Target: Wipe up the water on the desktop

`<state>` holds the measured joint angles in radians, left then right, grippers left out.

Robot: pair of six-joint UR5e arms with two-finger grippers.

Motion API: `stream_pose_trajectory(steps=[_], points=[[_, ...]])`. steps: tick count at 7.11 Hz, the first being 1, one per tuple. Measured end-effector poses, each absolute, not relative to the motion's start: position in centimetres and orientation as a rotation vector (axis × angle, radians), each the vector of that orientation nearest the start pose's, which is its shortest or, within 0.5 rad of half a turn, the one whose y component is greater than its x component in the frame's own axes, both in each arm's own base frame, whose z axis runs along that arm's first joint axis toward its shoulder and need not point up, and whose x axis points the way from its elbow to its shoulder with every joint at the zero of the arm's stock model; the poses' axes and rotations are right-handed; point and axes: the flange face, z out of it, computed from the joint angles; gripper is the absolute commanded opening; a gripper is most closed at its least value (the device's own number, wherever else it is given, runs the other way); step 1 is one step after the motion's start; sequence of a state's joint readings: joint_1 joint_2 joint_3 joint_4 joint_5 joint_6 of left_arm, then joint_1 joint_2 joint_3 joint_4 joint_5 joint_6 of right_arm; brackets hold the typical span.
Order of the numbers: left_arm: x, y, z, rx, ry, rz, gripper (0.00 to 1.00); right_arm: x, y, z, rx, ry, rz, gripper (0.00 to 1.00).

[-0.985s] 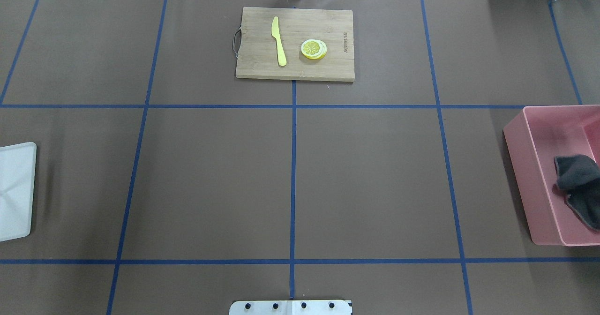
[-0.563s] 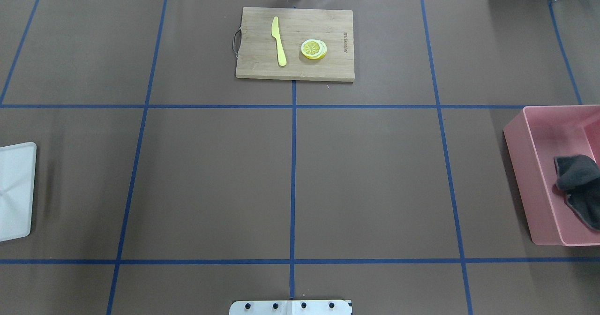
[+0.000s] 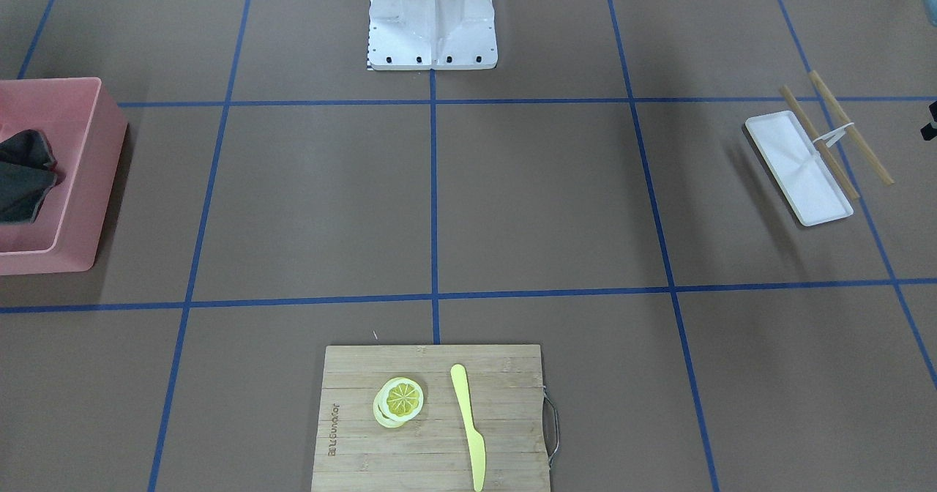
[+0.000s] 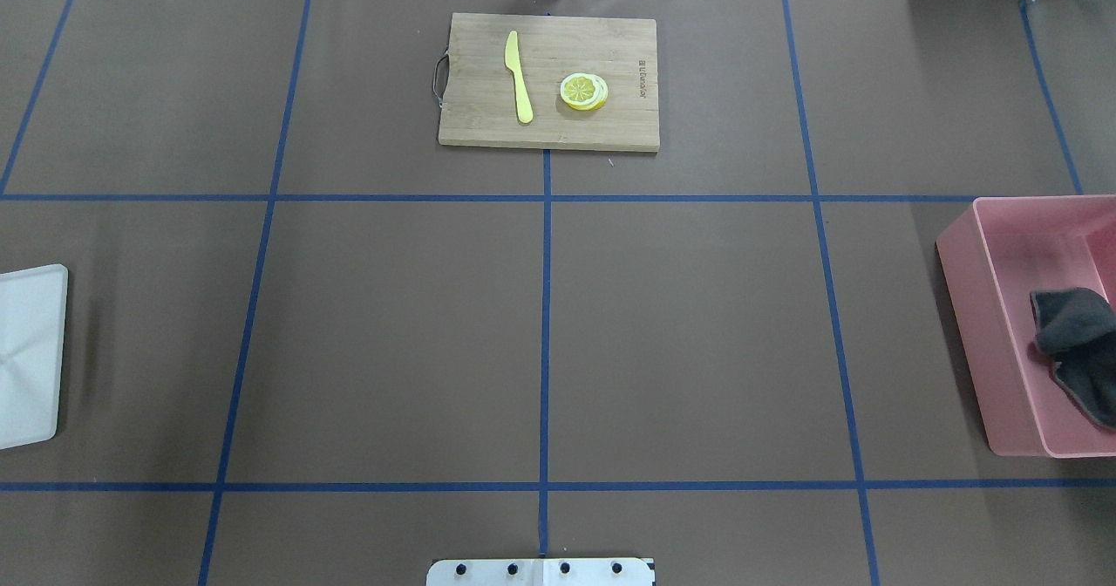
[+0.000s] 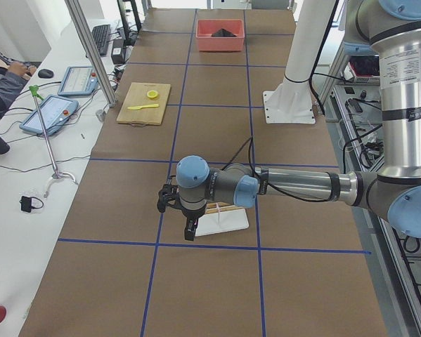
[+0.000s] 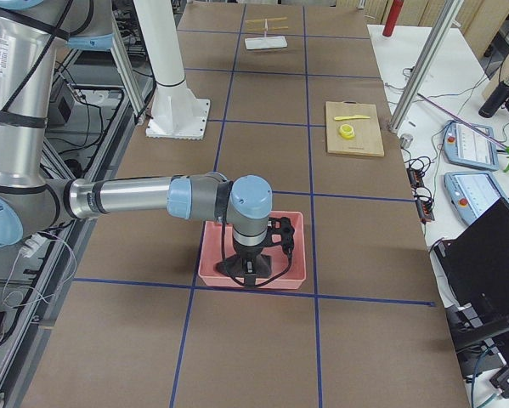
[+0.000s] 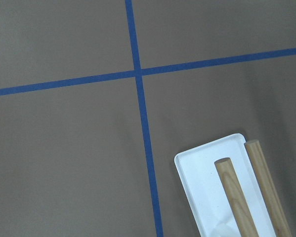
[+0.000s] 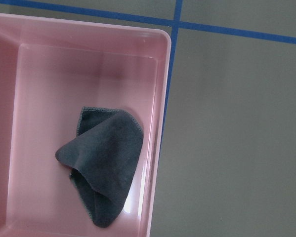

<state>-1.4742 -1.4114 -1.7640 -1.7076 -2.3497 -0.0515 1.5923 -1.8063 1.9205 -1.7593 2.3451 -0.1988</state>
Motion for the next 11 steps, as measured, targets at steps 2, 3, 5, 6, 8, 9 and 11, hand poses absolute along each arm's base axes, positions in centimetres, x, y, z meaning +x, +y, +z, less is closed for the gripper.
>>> stream_pose_trajectory(steps=[2, 3, 5, 6, 8, 9, 11], points=[[-1.8, -43.7, 62.1, 0.096, 0.826, 0.110, 0.98, 7.1, -38.3, 60.8, 0.016, -0.790, -0.138, 1.00], [-1.8, -43.7, 61.8, 0.099, 0.840, 0.113, 0.98, 7.1, -38.4, 60.7, 0.019, -0.791, -0.139, 1.00], [-1.7, -43.6, 61.0, 0.115, 0.848, 0.121, 0.98, 7.1, -38.6, 60.3, 0.027, -0.791, -0.142, 1.00], [-1.8, -43.2, 60.8, 0.120, 0.845, 0.122, 0.98, 7.1, -38.5, 60.3, 0.028, -0.791, -0.143, 1.00], [-1.9, -42.5, 61.2, 0.113, 0.841, 0.119, 0.98, 7.1, -38.1, 60.8, 0.016, -0.787, -0.139, 1.00], [-1.9, -42.5, 61.3, 0.111, 0.843, 0.119, 0.98, 7.1, -38.1, 61.1, 0.010, -0.788, -0.136, 1.00], [-1.8, -42.7, 61.0, 0.114, 0.846, 0.121, 0.98, 7.1, -38.2, 61.5, 0.003, -0.796, -0.132, 1.00]])
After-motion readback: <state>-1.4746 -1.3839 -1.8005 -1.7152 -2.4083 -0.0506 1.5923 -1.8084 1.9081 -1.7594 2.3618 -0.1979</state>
